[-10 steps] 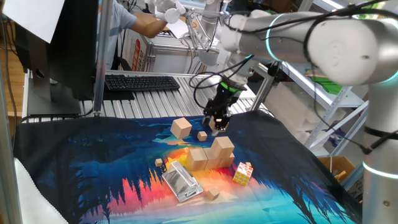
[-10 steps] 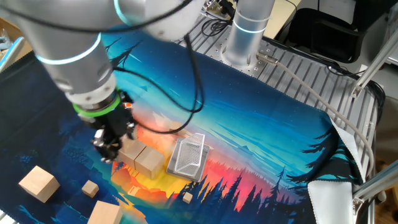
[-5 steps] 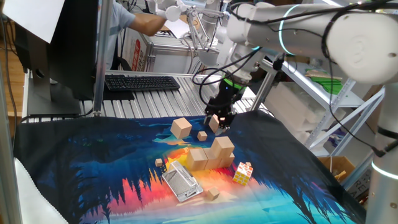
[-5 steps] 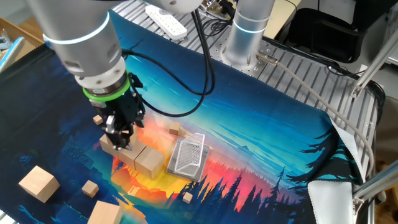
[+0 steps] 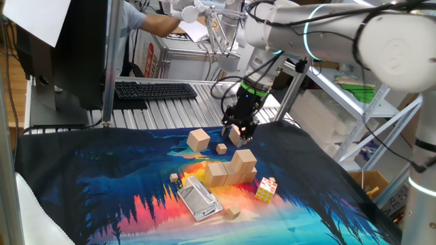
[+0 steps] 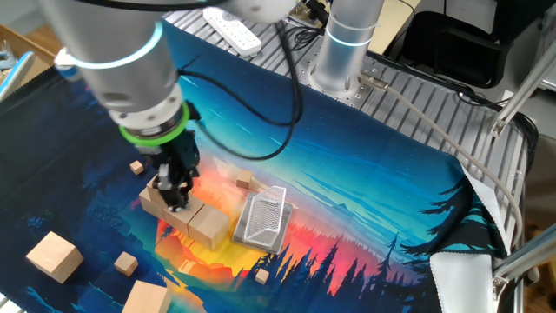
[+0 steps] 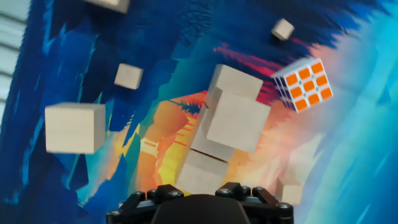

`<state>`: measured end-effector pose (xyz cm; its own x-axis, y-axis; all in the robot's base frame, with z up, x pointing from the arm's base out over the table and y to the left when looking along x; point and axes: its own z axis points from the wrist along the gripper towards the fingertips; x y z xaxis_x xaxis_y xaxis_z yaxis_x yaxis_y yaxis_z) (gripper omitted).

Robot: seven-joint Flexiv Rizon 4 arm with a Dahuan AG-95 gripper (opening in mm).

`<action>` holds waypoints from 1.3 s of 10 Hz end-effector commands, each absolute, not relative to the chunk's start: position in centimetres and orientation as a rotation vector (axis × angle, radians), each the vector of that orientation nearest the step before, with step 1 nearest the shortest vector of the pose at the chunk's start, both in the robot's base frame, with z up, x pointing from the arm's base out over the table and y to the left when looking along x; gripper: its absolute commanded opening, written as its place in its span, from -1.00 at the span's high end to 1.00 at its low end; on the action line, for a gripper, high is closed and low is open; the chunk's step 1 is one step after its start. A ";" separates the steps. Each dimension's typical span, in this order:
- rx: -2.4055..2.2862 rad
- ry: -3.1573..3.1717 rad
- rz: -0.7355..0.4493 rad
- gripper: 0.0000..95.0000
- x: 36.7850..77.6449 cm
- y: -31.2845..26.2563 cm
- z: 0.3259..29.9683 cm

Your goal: Stack the blocks into a pyramid shape

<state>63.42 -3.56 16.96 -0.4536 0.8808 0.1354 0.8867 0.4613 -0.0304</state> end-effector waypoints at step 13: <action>-1.451 -2.668 -0.108 -0.20 63.8 -3.6 17.0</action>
